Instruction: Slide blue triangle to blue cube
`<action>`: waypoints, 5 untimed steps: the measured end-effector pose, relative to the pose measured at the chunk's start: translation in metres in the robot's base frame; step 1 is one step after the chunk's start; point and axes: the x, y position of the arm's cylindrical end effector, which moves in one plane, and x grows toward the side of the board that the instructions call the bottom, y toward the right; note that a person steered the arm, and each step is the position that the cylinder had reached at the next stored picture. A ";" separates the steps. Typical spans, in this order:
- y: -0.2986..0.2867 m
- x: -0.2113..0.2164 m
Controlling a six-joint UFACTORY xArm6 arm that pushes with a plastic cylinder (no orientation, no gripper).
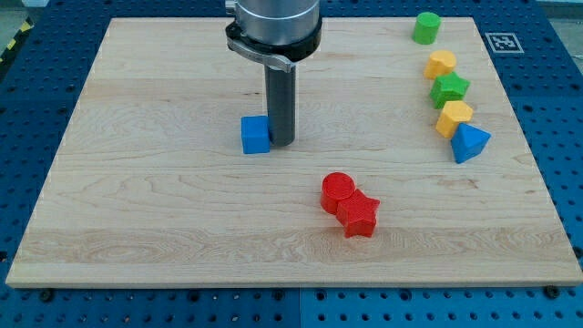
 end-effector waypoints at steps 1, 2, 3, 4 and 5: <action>0.077 0.031; 0.161 0.053; 0.244 0.085; 0.306 0.079; 0.325 0.038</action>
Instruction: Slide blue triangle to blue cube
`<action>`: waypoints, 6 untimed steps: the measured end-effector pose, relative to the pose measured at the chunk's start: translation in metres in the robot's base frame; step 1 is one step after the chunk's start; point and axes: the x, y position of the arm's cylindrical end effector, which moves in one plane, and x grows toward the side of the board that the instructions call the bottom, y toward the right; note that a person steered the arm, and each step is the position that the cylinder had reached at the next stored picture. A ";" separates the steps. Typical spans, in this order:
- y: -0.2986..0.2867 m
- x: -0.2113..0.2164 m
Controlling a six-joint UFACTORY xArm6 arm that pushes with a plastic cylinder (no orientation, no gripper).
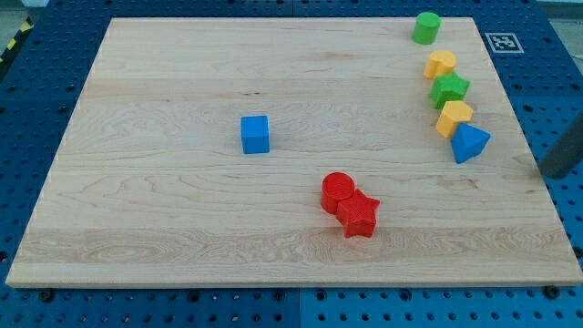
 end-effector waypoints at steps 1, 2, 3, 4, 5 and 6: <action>0.000 -0.006; -0.013 -0.012; -0.040 -0.022; -0.068 -0.023; -0.103 -0.024; -0.146 -0.028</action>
